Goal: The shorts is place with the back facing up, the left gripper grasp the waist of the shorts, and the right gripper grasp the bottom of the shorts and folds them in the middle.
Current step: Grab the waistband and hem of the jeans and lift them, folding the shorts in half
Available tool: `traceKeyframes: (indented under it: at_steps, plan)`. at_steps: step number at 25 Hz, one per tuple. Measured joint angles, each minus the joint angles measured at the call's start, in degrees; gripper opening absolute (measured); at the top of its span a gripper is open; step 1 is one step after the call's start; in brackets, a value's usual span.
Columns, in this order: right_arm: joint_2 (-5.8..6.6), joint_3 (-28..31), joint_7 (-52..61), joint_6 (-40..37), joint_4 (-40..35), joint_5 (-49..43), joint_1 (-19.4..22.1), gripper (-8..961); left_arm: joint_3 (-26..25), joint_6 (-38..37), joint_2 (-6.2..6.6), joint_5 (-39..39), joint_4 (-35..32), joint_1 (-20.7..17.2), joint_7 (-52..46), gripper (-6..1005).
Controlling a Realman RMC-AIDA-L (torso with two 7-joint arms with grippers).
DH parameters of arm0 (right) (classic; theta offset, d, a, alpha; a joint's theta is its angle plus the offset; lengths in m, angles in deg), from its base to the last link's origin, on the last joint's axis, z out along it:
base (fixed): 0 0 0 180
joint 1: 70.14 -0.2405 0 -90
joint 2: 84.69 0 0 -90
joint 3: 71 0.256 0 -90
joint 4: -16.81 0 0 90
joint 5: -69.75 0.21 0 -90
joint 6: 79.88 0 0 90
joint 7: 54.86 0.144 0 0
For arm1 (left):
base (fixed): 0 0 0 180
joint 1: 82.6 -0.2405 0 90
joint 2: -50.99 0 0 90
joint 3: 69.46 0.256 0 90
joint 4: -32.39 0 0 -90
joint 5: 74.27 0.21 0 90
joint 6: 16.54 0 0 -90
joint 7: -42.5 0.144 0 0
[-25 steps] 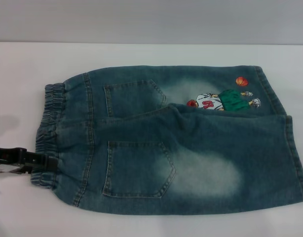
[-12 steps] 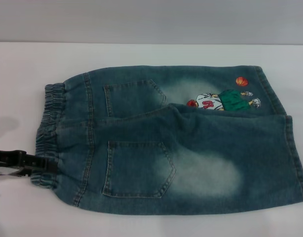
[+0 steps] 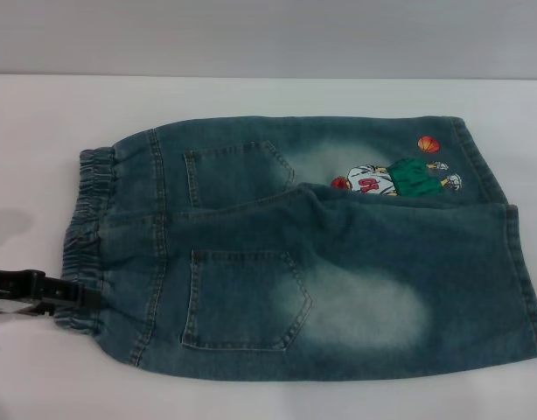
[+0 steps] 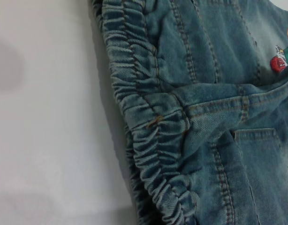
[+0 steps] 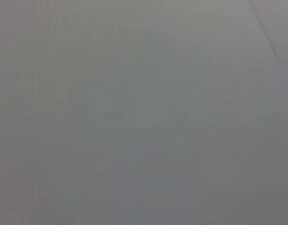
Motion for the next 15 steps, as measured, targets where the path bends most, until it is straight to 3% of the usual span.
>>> traceKeyframes:
  at_steps: [11,15]
  plan:
    - [0.06,0.0,0.0,0.0,0.0,0.0,0.0,469,-0.3,0.1,0.39,-0.1,-0.1,-0.1,1.8,596]
    - [0.06,0.0,0.0,0.0,0.0,0.0,0.0,469,-0.3,0.1,0.37,0.0,-0.1,-0.1,2.1,437]
